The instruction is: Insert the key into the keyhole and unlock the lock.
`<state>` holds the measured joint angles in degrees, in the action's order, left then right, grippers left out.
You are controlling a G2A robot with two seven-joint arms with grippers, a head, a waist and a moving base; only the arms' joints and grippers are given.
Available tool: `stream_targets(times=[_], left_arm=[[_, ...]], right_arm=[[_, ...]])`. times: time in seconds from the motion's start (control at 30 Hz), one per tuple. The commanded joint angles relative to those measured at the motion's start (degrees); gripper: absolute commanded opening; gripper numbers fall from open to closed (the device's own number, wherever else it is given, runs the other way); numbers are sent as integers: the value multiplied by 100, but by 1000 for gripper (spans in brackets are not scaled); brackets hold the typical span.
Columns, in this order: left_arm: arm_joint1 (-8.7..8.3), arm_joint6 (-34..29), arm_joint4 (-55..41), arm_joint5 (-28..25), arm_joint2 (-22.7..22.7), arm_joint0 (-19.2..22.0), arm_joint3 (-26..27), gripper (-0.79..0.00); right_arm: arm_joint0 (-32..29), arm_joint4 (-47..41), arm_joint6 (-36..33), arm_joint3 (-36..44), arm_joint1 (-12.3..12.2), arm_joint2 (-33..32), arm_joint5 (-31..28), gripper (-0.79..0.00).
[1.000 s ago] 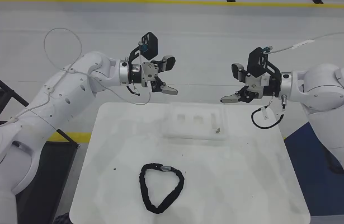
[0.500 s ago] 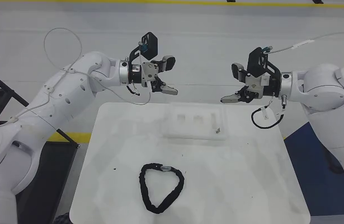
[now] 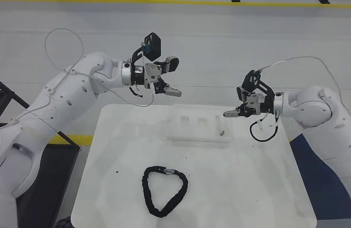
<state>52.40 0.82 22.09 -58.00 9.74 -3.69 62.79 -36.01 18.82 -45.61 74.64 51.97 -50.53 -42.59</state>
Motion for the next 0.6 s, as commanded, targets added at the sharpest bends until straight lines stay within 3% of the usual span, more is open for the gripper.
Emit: stream_targets(times=[0.0,0.57], left_arm=[[0,0,0,0,0,0,0,0],[0,0,0,0,0,0,0,0]], right_arm=[[-87,143,120,-77,23,65,176,0],[-560,93,229,-278,356,649,2561,0]])
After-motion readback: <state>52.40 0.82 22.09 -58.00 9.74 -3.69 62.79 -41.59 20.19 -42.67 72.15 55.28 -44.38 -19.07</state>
